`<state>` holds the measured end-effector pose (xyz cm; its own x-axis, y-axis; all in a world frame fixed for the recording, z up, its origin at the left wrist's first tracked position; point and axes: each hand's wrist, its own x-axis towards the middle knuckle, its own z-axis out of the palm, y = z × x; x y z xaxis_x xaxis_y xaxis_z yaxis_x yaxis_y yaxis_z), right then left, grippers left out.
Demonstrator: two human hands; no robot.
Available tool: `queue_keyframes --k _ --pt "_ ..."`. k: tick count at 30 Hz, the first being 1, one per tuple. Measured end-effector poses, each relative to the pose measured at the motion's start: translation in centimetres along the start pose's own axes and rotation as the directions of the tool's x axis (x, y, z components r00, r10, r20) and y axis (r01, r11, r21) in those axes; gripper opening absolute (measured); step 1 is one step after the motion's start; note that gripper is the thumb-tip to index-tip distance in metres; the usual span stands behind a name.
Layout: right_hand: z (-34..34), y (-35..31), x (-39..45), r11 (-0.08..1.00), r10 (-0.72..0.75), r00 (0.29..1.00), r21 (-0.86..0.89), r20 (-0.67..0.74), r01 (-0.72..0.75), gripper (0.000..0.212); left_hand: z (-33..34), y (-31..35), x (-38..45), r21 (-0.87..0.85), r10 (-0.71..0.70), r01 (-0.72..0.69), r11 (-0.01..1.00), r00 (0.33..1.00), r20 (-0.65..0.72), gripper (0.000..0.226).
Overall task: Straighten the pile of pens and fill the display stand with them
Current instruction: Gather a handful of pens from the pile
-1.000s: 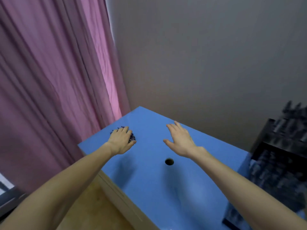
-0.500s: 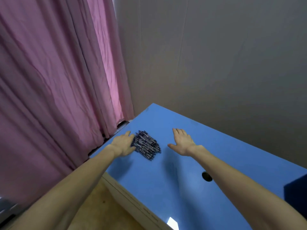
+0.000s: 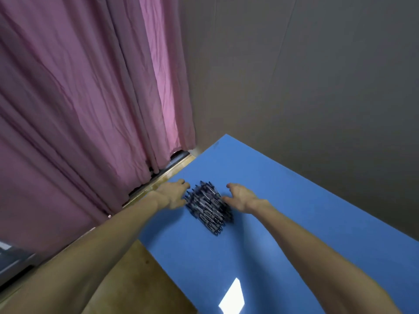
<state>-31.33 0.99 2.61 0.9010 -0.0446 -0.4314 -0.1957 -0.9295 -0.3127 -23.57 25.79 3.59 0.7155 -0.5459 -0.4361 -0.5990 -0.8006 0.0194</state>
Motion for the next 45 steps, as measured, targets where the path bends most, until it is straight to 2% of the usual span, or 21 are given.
queue_keyframes --k 3,7,14,20,27,32,35,38,45 --pt "0.5 -0.3 2.8 0.999 -0.013 1.0 0.049 0.007 0.013 0.056 -0.7 -0.9 2.0 -0.027 0.001 -0.002 1.0 1.0 -0.023 0.056" --pt "1.8 -0.7 4.8 0.999 -0.022 0.999 0.026 0.027 0.021 0.037 -0.8 -1.6 3.8 -0.028 0.059 -0.058 0.998 0.998 0.018 0.054" --pt "2.1 -0.6 5.6 0.993 0.051 0.999 0.102 0.017 -0.053 0.03 -0.9 -1.9 8.0 -0.017 0.186 -0.185 0.983 0.981 0.06 0.052" --pt "2.1 -0.9 5.2 0.981 0.171 0.985 0.089 0.016 -0.172 0.027 -1.4 -2.0 11.2 -0.046 0.3 -0.297 0.954 0.949 0.101 0.053" --pt "1.1 -2.9 5.6 0.956 0.293 0.952 -0.029 0.091 -0.292 0.031 -2.2 -2.6 13.1 -0.111 0.372 -0.358 0.927 0.916 0.153 0.052" --pt "0.8 -3.2 6.0 0.938 0.339 0.933 0.026 0.117 -0.345 0.031 -2.8 -2.8 13.9 -0.086 0.407 -0.398 0.913 0.897 0.17 0.048" --pt "0.7 -2.9 6.0 0.931 0.356 0.929 0.047 0.103 -0.362 0.027 -3.2 -2.7 14.1 -0.105 0.424 -0.412 0.905 0.892 0.158 0.051" --pt "0.8 -2.8 6.0 0.927 0.374 0.924 -0.004 0.075 -0.375 0.026 -3.2 -2.8 14.2 -0.154 0.435 -0.416 0.896 0.892 0.126 0.063" --pt "1.1 -2.7 6.1 0.905 0.398 0.917 -0.146 -0.034 -0.399 0.014 -3.0 -3.1 14.7 -0.143 0.454 -0.438 0.887 0.884 0.109 0.051"
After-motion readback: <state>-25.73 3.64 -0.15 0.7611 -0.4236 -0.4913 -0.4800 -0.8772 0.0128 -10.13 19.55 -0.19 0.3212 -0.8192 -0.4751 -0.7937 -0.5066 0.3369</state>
